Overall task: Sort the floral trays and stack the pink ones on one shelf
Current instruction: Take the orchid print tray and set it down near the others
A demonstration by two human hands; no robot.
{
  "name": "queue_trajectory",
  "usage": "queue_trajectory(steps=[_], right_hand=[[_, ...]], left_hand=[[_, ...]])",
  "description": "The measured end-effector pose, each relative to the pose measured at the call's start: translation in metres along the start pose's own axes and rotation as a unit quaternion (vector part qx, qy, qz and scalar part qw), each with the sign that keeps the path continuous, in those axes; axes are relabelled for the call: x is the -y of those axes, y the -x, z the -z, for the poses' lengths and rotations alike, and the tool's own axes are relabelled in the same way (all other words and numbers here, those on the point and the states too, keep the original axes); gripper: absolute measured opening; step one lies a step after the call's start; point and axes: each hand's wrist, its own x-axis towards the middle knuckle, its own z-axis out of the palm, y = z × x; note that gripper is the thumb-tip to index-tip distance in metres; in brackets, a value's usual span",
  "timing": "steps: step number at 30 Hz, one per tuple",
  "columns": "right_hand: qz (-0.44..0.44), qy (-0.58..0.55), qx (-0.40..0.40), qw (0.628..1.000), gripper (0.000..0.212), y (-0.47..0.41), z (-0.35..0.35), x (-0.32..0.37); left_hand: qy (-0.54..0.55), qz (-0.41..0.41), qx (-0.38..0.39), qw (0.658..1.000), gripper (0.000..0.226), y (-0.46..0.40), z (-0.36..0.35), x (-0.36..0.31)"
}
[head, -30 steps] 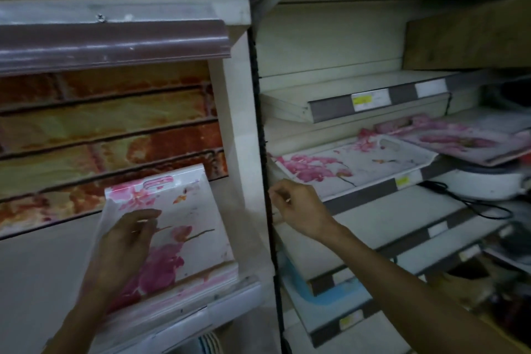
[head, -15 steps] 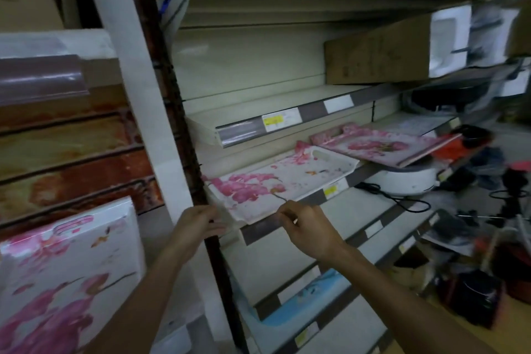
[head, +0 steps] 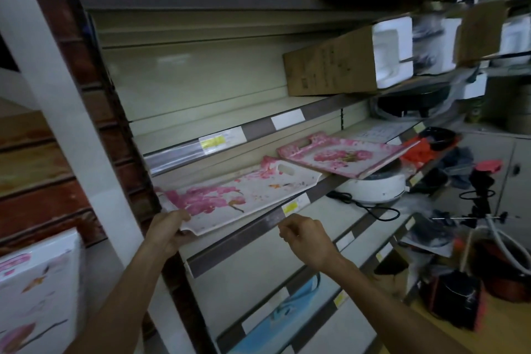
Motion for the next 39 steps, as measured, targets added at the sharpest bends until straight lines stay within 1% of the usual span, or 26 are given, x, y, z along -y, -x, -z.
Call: queue_trajectory(steps=[2, 3, 4, 6, 8, 10, 11, 13, 15, 18, 21, 25, 27, 28, 29, 30, 32, 34, 35, 36, 37, 39], right_hand=[[-0.057, -0.080, 0.004, 0.995, 0.017, -0.009, 0.006, -0.005], [-0.089, -0.143, 0.004, 0.986, 0.016, -0.014, 0.009, -0.006], [-0.123, -0.215, 0.006, 0.969, 0.015, -0.018, 0.013, -0.007], [-0.181, -0.346, 0.013, 0.920, 0.015, -0.027, 0.020, -0.010], [-0.227, -0.440, 0.026, 0.868, 0.029, -0.037, 0.027, -0.016], [-0.254, -0.521, 0.039, 0.814, 0.041, -0.047, 0.036, -0.021], [-0.255, -0.552, 0.043, 0.793, 0.045, -0.053, 0.040, -0.022], [-0.245, -0.593, 0.062, 0.765, 0.050, -0.063, 0.051, -0.024], [-0.240, -0.633, 0.064, 0.734, 0.050, -0.074, 0.059, -0.024], [-0.250, -0.682, 0.022, 0.687, 0.036, -0.083, 0.057, -0.020], [-0.252, -0.716, -0.029, 0.650, 0.034, -0.085, 0.046, -0.021], [-0.280, -0.703, -0.054, 0.652, 0.022, -0.069, 0.037, -0.026], [-0.296, -0.692, -0.079, 0.653, 0.017, -0.062, 0.033, -0.032], [-0.308, -0.684, -0.087, 0.656, 0.019, -0.059, 0.033, -0.035], [-0.319, -0.676, -0.087, 0.659, 0.025, -0.056, 0.033, -0.038], [-0.329, -0.666, -0.085, 0.664, 0.031, -0.053, 0.034, -0.041], [-0.330, -0.645, -0.089, 0.683, 0.038, -0.045, 0.040, -0.045], [-0.310, -0.624, -0.079, 0.713, 0.040, -0.036, 0.047, -0.050], [-0.298, -0.614, -0.070, 0.728, 0.041, -0.030, 0.050, -0.051], [-0.287, -0.605, -0.059, 0.740, 0.042, -0.024, 0.053, -0.051], [-0.279, -0.595, -0.050, 0.752, 0.041, -0.019, 0.055, -0.050], [-0.275, -0.574, -0.038, 0.771, 0.034, -0.005, 0.059, -0.043]], left_hand=[[0.026, -0.008, -0.008, 1.000, 0.014, 0.004, -0.005, -0.008], [0.037, -0.011, -0.016, 0.999, 0.015, 0.007, -0.006, -0.011], [0.044, -0.014, -0.022, 0.999, 0.015, 0.010, -0.007, -0.013], [0.058, -0.017, -0.034, 0.998, 0.017, 0.023, -0.008, -0.013], [0.072, -0.012, -0.040, 0.997, 0.022, 0.037, -0.009, -0.008], [0.082, -0.010, -0.041, 0.996, 0.026, 0.051, -0.009, -0.002], [0.087, -0.015, -0.038, 0.995, 0.025, 0.058, -0.010, 0.001], [0.093, -0.028, -0.033, 0.995, 0.022, 0.072, -0.011, 0.004], [0.106, -0.038, -0.042, 0.993, 0.019, 0.082, -0.009, 0.008], [0.112, -0.049, -0.031, 0.992, 0.016, 0.095, -0.002, 0.019], [0.091, -0.065, -0.004, 0.994, 0.021, 0.117, -0.001, 0.032], [0.047, -0.081, 0.010, 0.996, 0.033, 0.139, 0.004, 0.045], [0.025, -0.082, 0.010, 0.996, 0.029, 0.145, 0.010, 0.050], [0.011, -0.086, -0.007, 0.996, 0.022, 0.147, 0.013, 0.051], [0.000, -0.092, -0.036, 0.995, 0.015, 0.152, 0.015, 0.051], [-0.008, -0.102, -0.069, 0.992, 0.013, 0.155, 0.018, 0.050], [-0.049, -0.160, -0.128, 0.978, 0.017, 0.160, 0.024, 0.044], [-0.139, -0.235, -0.187, 0.943, 0.022, 0.161, 0.032, 0.036], [-0.190, -0.256, -0.208, 0.925, 0.026, 0.161, 0.037, 0.032], [-0.232, -0.262, -0.212, 0.912, 0.027, 0.162, 0.043, 0.028], [-0.265, -0.262, -0.198, 0.907, 0.027, 0.162, 0.046, 0.025], [-0.334, -0.247, -0.146, 0.898, 0.027, 0.165, 0.053, 0.022]])
